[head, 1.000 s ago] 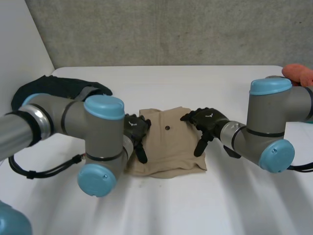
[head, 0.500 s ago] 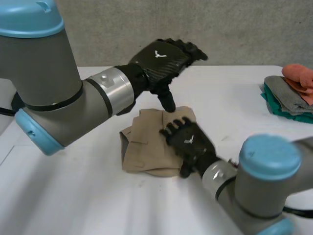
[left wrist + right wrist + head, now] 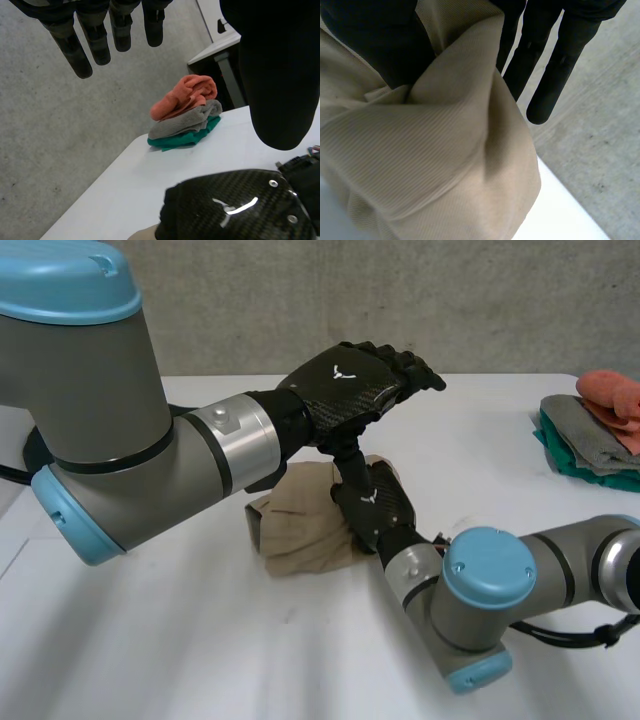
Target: Fold the laundry.
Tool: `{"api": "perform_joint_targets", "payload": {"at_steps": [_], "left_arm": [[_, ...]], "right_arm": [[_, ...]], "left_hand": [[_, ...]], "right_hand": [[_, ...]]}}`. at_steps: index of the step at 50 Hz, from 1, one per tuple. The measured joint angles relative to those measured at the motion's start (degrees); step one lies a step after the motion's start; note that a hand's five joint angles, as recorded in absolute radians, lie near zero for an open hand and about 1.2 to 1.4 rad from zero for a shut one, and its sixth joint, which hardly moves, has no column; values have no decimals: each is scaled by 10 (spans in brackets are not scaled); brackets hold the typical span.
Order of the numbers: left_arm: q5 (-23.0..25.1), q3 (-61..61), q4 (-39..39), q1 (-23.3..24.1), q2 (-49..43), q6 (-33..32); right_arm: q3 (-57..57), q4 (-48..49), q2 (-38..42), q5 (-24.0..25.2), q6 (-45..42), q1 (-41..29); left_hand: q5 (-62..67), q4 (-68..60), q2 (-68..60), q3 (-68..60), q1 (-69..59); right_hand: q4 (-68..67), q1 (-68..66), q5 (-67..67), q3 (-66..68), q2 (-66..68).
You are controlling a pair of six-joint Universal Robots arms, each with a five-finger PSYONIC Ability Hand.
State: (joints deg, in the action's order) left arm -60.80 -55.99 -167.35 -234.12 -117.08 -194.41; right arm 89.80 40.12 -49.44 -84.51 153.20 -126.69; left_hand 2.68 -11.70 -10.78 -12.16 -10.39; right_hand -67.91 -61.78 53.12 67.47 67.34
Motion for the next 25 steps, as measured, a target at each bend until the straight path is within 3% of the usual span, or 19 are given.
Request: {"api": "perform_joint_targets", "payload": {"at_steps": [9,25], "left_arm": [[-2,6,-5,-5,8,0],[-37,5,-78,-24,69,67]], "right_arm": [[-62,-7,-49,13,4,49],[-249,3,-108,103,58,290]], "left_hand": [[0,0,0,0,0],[0,0,0,0,0]], "right_hand": [[-6,-3,11,4,0],[-7,-8,21,4,0]]}}
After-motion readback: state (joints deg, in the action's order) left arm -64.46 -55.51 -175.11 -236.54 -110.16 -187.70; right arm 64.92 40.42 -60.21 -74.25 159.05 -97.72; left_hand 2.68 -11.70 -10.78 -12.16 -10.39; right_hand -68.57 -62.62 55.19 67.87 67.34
